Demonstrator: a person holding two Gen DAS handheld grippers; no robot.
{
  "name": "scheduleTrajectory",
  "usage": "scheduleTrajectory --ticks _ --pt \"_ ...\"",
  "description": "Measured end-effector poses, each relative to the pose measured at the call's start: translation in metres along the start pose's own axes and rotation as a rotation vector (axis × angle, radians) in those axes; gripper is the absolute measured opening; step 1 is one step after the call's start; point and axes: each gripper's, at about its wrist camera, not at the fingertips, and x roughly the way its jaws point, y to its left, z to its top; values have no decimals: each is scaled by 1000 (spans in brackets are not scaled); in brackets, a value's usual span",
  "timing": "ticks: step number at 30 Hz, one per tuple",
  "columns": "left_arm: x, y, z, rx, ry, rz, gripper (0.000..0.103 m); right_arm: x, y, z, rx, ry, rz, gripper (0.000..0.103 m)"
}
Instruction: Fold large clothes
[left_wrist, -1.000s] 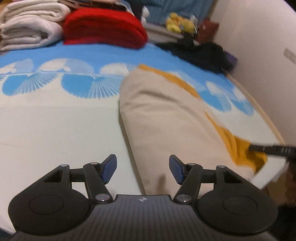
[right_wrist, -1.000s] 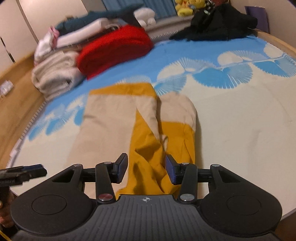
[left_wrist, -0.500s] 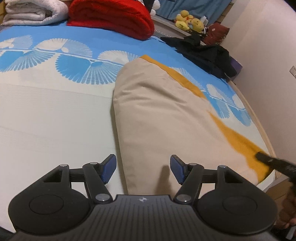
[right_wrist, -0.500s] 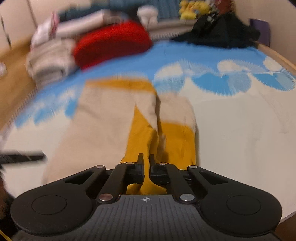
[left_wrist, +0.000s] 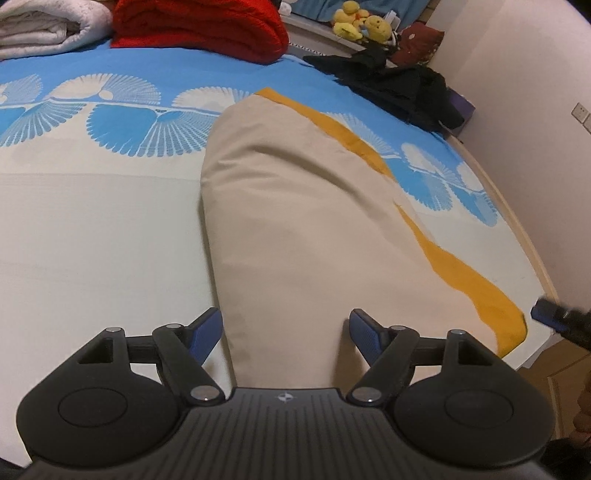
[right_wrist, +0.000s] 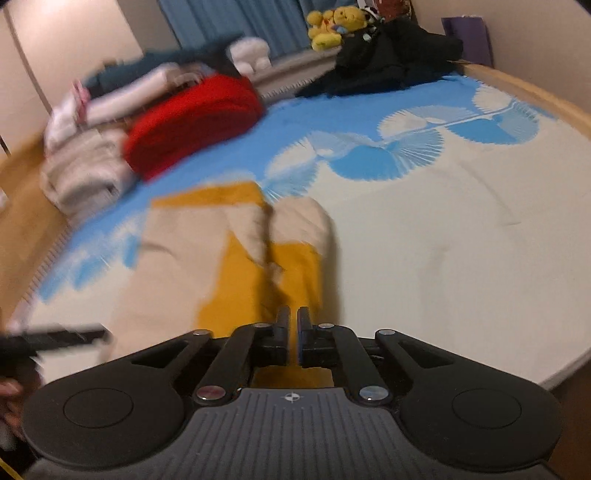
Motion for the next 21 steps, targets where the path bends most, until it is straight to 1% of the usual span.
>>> scheduleTrajectory --ticks 1,2,4,5,6,7,8,9,10,11,13,15,17,19,21 --pt "0 0 0 3 0 4 80 4 3 1 10 -3 11 51" --pt "0 1 -1 5 -1 7 80 10 6 2 12 6 9 58" --pt "-2 1 -1 5 -6 14 80 31 11 4 24 53 4 56" --pt "-3 3 -1 3 -9 19 80 41 14 5 31 79 -7 55" --pt "-4 5 0 -4 -10 24 80 52 17 5 34 112 -38 55" --pt "-5 7 0 -11 -9 27 80 60 19 4 33 130 -62 45" --pt "-6 8 0 -19 -8 29 80 66 23 4 31 145 -72 18" --pt "-6 10 0 -26 -6 30 80 68 26 5 28 148 -63 1" --pt "-7 10 0 -31 -4 31 80 65 31 5 11 123 -61 1" --pt "-8 11 1 -35 -5 30 80 56 37 7 -16 80 -53 1" --pt "-8 11 1 -33 -6 23 80 35 39 9 -24 4 -7 1" --pt "-9 8 2 -25 -8 16 80 14 32 8 -31 -29 2 0" --pt "-8 4 2 -16 -7 3 80 3 20 2 -40 -8 -42 0" --pt "-8 -1 1 2 -3 -16 80 1 7 -4 -39 46 -83 0" --pt "-6 -7 1 29 5 -32 80 6 1 -10 -69 114 -117 0"
